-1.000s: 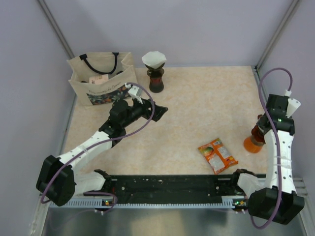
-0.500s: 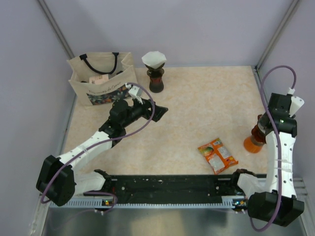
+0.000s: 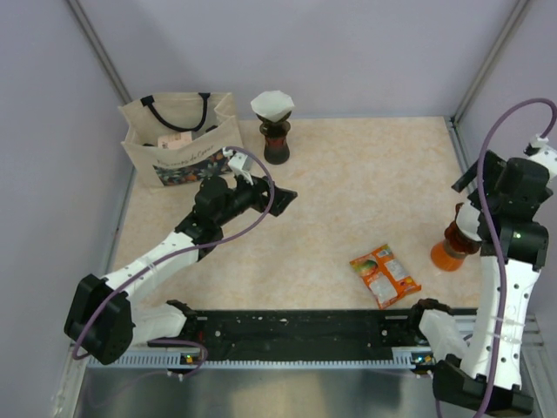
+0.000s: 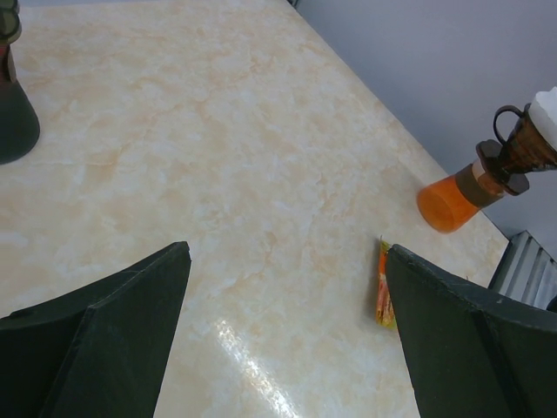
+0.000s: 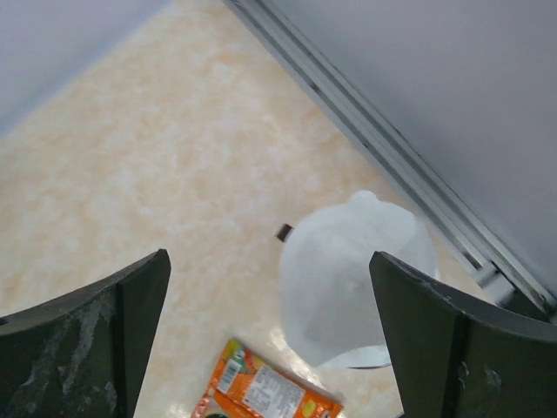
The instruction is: Place the coffee filter in the dripper
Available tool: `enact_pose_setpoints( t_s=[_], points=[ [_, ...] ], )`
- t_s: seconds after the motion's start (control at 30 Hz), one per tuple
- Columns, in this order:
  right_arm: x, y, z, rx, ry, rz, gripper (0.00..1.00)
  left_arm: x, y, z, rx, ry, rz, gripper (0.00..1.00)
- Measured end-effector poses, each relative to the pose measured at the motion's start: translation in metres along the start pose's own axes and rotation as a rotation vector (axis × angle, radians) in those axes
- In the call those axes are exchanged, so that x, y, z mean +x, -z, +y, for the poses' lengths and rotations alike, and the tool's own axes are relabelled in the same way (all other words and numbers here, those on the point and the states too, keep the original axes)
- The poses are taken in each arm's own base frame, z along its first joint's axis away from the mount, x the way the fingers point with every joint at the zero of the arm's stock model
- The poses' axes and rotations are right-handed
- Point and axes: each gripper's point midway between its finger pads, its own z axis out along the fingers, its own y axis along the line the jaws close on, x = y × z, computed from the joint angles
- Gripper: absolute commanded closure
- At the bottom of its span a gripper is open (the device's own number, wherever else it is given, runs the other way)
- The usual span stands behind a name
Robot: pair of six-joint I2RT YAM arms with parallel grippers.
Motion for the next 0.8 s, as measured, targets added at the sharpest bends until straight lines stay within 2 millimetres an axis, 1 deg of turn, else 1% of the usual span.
enact_pose_setpoints(
  t_s=[0.1, 0.17, 0.23, 0.3, 0.4, 0.53, 0.6, 0.7, 0.8],
  points=[
    [-0.016, 0.015, 0.029, -0.171, -0.017, -0.045, 0.01, 0.003, 0.001, 0.007, -0.043, 0.011, 0.018, 0.01],
    [-0.021, 0.022, 0.052, -0.302, -0.021, -0.055, 0.01, 0.003, 0.002, 0.013, -0.084, 0.019, 0.031, 0.01],
    [-0.023, 0.023, 0.072, -0.407, -0.024, -0.053, 0.01, 0.003, 0.007, 0.019, -0.135, 0.027, 0.039, 0.01],
    [-0.019, 0.02, 0.093, -0.522, -0.035, -0.048, 0.01, 0.001, 0.016, 0.023, -0.18, 0.035, 0.038, 0.01],
    [-0.003, 0.012, 0.118, -0.668, -0.059, -0.015, 0.01, -0.011, 0.037, 0.029, -0.271, 0.04, 0.011, 0.01],
    [0.018, -0.002, 0.134, -0.756, -0.115, 0.038, 0.01, -0.03, 0.069, 0.044, -0.441, 0.036, -0.034, 0.01],
    [0.023, -0.005, 0.137, -0.78, -0.129, 0.047, 0.01, -0.036, 0.088, 0.052, -0.528, 0.032, -0.058, 0.01],
    [0.023, -0.005, 0.142, -0.816, -0.139, 0.034, 0.01, -0.038, 0.114, 0.064, -0.638, 0.028, -0.076, 0.01],
    [0.019, -0.002, 0.148, -0.86, -0.147, 0.013, 0.01, -0.038, 0.131, 0.072, -0.717, 0.034, -0.089, 0.01]
  ],
)
